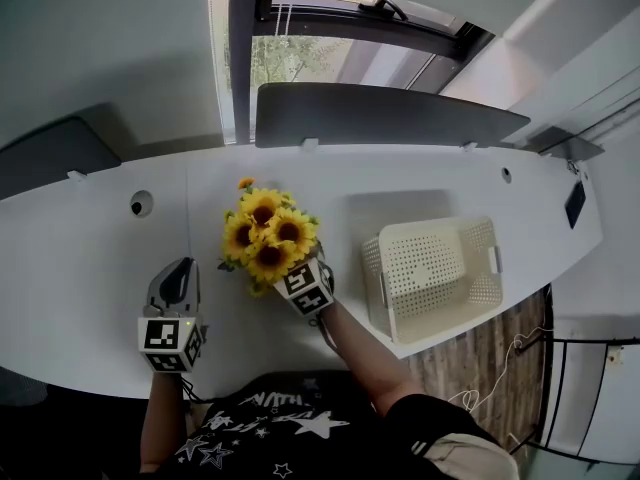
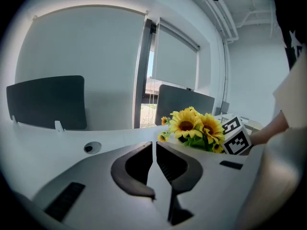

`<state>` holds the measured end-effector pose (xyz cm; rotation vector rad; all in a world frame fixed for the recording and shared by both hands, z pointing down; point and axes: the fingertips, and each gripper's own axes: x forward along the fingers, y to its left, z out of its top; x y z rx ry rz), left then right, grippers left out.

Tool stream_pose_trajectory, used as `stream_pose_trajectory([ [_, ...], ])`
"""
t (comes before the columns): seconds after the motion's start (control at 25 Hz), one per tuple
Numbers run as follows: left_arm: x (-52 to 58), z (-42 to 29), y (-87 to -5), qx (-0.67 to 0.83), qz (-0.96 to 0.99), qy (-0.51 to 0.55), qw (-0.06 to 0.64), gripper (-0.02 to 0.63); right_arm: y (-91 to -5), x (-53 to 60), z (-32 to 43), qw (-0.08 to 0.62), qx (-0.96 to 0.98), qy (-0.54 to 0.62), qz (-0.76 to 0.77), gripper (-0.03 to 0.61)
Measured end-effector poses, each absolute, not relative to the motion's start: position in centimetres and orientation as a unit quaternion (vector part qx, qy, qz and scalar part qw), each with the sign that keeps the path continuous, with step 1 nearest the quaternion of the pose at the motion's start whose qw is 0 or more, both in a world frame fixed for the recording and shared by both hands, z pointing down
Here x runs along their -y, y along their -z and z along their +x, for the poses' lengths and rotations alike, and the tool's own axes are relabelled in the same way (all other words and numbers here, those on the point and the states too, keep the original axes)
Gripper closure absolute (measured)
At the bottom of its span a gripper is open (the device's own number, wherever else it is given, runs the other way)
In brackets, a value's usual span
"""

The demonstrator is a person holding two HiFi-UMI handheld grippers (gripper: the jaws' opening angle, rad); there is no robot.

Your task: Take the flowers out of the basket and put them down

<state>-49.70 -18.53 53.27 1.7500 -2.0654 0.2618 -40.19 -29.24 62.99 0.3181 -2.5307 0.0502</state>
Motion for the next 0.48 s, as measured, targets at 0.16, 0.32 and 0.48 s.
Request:
stream_pose_trajectory([
  [0.16, 18.4, -49.4, -53.7, 0.74, 0.633, -0.095, 0.207, 0.583, -63.0, 29.3, -40.2, 0.29, 0.949, -0.021, 0.12, 0.061],
  [0.32, 18.0, -49.0, -53.9, 0.739, 0.635, -0.092, 0.208, 0.583, -63.6, 29.2, -39.7, 0.294, 0.945, -0.049, 0.135, 0.061],
  [0.48, 17.0, -49.0, -53.3, 0.744, 0.63, -0.087, 0.204, 0.583, -63.7, 28.6, -38.6, 0.301, 0.941, -0.057, 0.145, 0.046],
])
